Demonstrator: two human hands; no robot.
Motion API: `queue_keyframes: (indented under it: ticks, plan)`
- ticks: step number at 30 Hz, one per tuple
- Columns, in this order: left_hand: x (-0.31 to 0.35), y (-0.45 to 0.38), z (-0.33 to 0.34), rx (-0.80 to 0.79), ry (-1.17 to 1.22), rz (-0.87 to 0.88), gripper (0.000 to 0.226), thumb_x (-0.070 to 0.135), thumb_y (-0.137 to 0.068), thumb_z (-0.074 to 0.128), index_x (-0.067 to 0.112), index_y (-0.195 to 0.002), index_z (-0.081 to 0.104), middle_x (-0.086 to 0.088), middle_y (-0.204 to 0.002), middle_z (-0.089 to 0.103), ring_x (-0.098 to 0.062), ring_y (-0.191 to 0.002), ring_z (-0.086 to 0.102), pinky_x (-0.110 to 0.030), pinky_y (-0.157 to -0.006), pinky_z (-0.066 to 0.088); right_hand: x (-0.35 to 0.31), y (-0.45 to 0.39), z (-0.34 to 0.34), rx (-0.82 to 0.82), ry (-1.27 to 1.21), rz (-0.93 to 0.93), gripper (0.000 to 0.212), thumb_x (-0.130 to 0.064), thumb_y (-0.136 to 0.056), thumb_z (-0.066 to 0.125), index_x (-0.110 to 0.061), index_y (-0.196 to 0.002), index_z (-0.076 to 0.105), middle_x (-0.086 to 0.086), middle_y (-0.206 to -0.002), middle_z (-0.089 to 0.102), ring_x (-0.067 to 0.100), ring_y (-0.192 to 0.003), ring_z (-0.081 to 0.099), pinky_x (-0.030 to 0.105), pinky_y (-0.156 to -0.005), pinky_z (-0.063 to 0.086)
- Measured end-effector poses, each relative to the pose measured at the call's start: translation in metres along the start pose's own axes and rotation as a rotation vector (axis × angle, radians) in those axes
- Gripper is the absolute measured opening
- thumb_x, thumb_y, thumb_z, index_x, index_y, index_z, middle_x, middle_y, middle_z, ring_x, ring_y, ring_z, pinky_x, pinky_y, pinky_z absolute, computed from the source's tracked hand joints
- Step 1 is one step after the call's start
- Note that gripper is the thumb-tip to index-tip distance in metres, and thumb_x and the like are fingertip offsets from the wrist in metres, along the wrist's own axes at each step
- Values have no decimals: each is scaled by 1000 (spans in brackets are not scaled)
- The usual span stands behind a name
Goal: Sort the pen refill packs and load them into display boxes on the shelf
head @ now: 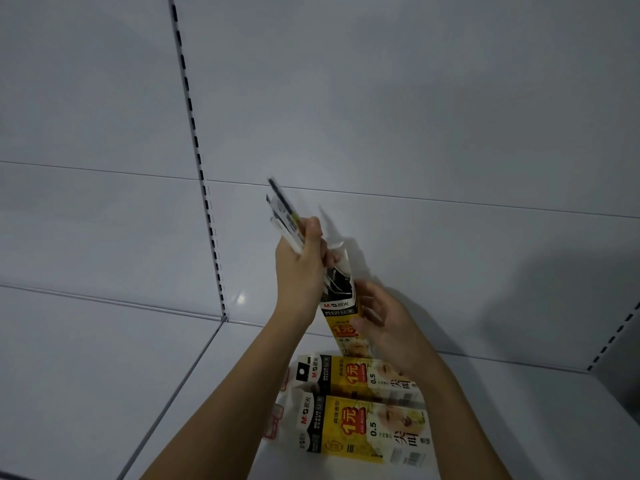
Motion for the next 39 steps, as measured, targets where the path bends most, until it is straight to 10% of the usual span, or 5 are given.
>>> queue_keyframes:
  ticks: [19,28,39]
  plan:
    - [3,-2,9,19,-330,-10,34,39,-98,54,14,-80,68,0,-73,69,-10,-63,66,-19,-52,49,-6,0,4,13,-29,29,41,-6,-93,64,-33,-122,56,-11,-119,65,4,-118,56,35,-99,51]
    - [-10,-2,4,25,-842,110,37,37,-92,61,21,-60,50,6,-54,53,-9,-46,53,-23,-43,41,-10,-4,11,-29,25,10,44,-10,-94,64,-36,-129,55,-20,-122,63,-7,-116,54,10,-82,45]
    - [-12,-5,-5,-7,-717,-41,23,38,-79,79,17,-83,72,5,-73,69,-8,-65,68,-28,-59,58,-6,-6,9,8,33,40,42,-11,-93,64,-35,-126,53,-14,-122,63,-2,-116,55,20,-92,46]
Point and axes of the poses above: each hand's wrist, its own y-axis away from the middle knuckle, its own z-axis out of the palm, x = y × z, the point moved 1 cm from there along -y, towards the middle knuckle
